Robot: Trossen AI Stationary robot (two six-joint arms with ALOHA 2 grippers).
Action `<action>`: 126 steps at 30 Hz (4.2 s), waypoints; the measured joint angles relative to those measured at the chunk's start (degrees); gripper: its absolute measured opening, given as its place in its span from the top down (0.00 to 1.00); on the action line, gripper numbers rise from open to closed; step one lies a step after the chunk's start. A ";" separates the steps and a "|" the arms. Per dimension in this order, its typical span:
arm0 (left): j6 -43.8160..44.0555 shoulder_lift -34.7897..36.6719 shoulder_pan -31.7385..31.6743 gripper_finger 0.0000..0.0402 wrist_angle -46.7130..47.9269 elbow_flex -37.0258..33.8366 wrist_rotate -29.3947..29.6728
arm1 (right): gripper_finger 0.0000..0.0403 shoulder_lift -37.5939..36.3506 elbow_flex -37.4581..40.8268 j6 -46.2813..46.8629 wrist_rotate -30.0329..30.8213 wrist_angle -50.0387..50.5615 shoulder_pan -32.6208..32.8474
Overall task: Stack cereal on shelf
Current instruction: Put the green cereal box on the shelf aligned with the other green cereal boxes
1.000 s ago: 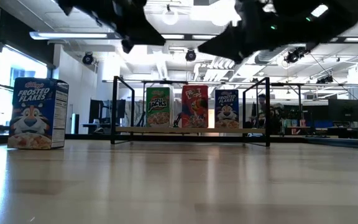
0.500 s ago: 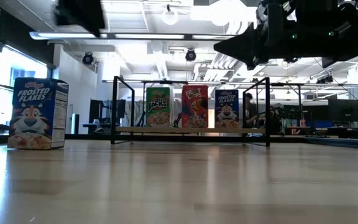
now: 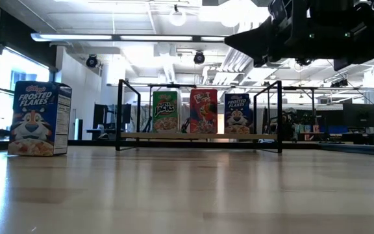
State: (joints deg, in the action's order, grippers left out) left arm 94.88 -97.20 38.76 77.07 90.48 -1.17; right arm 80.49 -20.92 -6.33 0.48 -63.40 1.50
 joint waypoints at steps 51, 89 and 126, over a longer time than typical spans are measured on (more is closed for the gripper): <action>36.98 -10.15 14.81 0.32 -7.10 -2.95 7.05 | 1.00 0.00 -1.19 0.33 -12.69 0.59 -1.49; -6.57 2.12 13.07 0.99 -53.56 -32.04 51.04 | 0.76 0.64 -22.19 13.81 -0.71 49.04 8.46; -5.72 3.98 19.47 1.00 -50.85 -38.21 68.39 | 0.34 42.79 -68.51 37.59 8.05 82.53 19.41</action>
State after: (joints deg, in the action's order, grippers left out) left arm 89.16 -93.21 58.23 26.22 52.27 67.22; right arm 123.28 -89.43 31.27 8.54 19.14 20.91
